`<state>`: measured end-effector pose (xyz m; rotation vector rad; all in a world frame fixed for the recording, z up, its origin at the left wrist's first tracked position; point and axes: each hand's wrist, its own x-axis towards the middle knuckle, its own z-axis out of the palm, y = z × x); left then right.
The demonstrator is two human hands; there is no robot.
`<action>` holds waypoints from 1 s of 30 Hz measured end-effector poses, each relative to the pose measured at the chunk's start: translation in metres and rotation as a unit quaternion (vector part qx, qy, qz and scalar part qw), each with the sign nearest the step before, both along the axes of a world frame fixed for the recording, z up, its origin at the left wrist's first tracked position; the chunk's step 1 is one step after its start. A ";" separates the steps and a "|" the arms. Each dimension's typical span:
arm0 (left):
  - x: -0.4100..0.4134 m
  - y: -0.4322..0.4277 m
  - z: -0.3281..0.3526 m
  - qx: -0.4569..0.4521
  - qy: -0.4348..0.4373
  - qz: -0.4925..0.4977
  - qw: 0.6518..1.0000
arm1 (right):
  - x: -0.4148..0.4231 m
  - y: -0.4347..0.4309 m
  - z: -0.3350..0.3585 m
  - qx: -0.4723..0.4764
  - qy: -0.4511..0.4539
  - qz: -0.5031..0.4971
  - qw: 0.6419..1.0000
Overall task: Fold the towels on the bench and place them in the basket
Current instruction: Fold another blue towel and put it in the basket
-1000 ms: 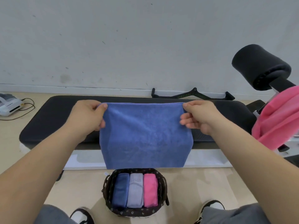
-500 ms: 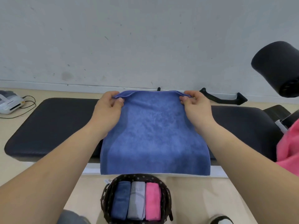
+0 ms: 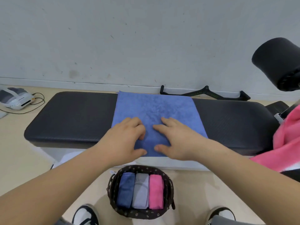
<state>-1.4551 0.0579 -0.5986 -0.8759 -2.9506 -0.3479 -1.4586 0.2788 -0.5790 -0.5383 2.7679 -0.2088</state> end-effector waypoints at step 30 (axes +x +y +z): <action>0.040 -0.009 0.014 -0.127 0.137 0.063 0.980 | 0.020 -0.012 -0.022 0.051 0.032 -0.022 0.998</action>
